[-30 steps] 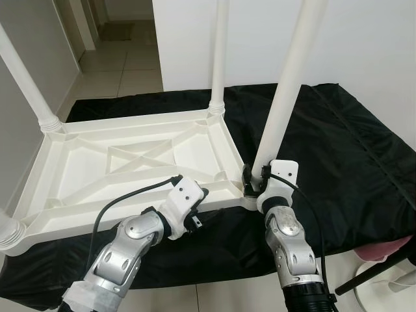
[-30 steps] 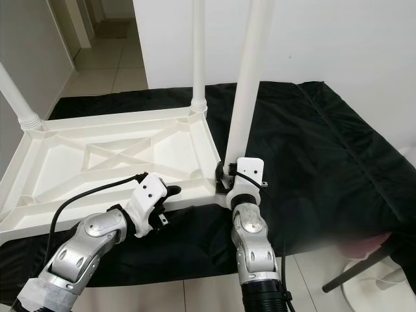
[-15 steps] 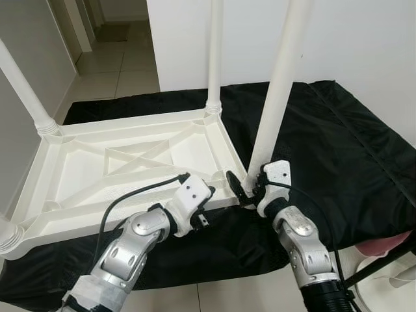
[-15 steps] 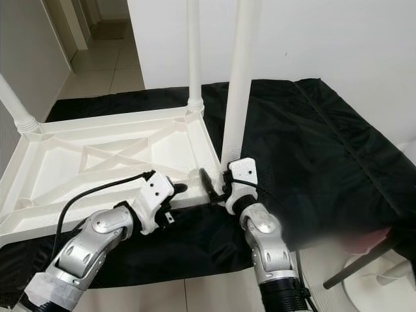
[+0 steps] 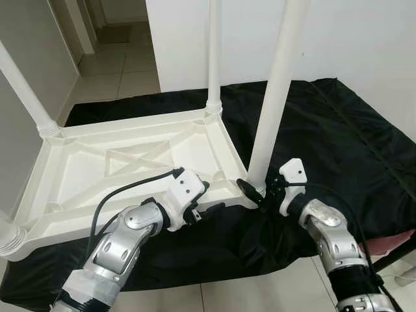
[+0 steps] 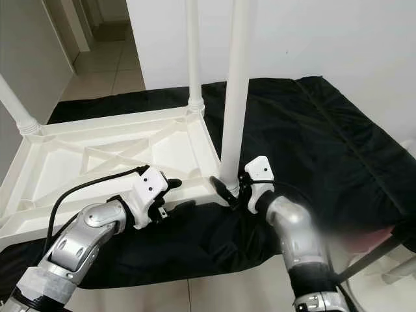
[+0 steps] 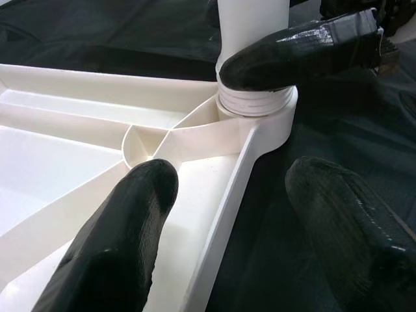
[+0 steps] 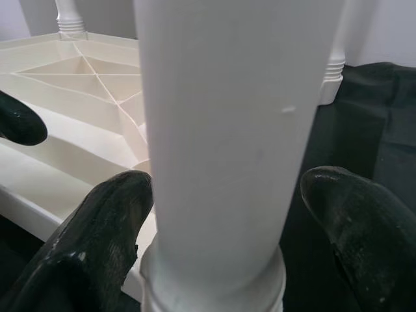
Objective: Building children table
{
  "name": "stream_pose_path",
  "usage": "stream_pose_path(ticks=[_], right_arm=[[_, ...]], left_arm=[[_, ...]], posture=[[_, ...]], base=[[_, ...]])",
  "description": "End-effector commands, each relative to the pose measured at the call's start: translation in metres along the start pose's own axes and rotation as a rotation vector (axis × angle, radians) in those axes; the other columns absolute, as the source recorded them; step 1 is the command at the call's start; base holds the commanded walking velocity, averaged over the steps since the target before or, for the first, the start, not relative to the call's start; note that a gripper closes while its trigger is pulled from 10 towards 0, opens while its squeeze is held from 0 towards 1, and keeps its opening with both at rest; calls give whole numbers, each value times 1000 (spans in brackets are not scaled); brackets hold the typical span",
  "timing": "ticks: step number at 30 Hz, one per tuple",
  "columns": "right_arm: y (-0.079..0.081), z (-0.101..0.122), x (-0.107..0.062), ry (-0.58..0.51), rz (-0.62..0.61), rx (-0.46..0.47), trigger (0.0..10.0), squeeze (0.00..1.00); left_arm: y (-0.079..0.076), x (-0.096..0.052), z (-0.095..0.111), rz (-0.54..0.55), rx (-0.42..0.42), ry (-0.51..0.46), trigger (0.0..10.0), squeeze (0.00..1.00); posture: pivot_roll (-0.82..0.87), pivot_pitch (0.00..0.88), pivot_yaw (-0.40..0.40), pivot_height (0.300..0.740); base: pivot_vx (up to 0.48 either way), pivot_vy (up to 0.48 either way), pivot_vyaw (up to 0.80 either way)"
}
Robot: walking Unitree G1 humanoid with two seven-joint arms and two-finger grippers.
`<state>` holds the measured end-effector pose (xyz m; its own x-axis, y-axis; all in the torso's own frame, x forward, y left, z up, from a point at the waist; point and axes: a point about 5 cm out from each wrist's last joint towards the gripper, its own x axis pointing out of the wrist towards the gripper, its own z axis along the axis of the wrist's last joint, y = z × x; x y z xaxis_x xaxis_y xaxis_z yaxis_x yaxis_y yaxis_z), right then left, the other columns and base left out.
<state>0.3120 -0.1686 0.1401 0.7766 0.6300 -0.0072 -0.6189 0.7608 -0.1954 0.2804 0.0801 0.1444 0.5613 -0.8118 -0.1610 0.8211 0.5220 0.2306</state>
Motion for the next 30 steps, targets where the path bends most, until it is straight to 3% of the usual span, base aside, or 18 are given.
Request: stream_pose_path(ticks=[1,2,4,7,8,11,12,13,14,17,18,20,21,30], right_arm=[[2,0,3,-4,31,-8,10000,0],[1,0,3,-6,39,-11,10000,0],[1,-1,7,-10,58,-12,4667,0],[2,-2,9,-11,68,-12,4667,0],[2,-3,11,-6,75,-24,3529,0],[2,-4,13,-3,83,-39,3647,0],[1,-6,13,-1,81,-35,1373,0],[1,-6,13,-1,81,-35,1373,0],[0,-7,12,1,78,-27,0,0],[-2,-10,11,6,77,-18,0,0],[-2,-12,11,10,68,-12,2706,0],[-2,-12,11,10,68,-12,2706,0],[-2,-13,12,14,63,-5,10000,0],[2,-13,17,-17,31,60,10000,0]], left_arm=[[0,-1,-1,-9,4,10,10000,0],[0,-1,-1,-9,2,9,10000,0],[-1,-1,-1,-12,1,10,10000,0],[-2,-1,-1,-13,0,10,10000,0],[-3,-1,0,-18,-4,8,10000,0],[-5,0,1,-28,-9,5,10000,0],[-6,0,1,-36,-11,4,10000,0],[-6,0,1,-36,-11,4,10000,0],[-8,1,1,-47,-22,4,10000,0],[-13,3,2,-75,-36,-5,10000,0],[-13,4,2,-75,-33,-4,10000,0],[-13,4,2,-75,-33,-4,10000,0],[-13,5,2,-76,-31,-4,10000,0],[-10,5,4,-72,-19,-5,10000,0]], posture=[[-71,0,69,740],[-71,0,69,740],[-68,0,72,740],[-68,0,72,740],[-65,0,72,740],[-63,0,68,740],[-63,0,68,740],[-63,0,68,740],[-63,0,67,740],[-67,0,68,740],[-66,0,65,740],[-66,0,65,740],[-66,0,66,740],[-63,0,65,740]], base=[[0,0,0],[0,0,0],[0,0,0],[0,0,0],[0,0,0],[0,0,0],[0,0,0],[0,0,0],[0,0,0],[0,0,0],[0,0,0],[0,0,0],[0,0,0],[0,0,0]])
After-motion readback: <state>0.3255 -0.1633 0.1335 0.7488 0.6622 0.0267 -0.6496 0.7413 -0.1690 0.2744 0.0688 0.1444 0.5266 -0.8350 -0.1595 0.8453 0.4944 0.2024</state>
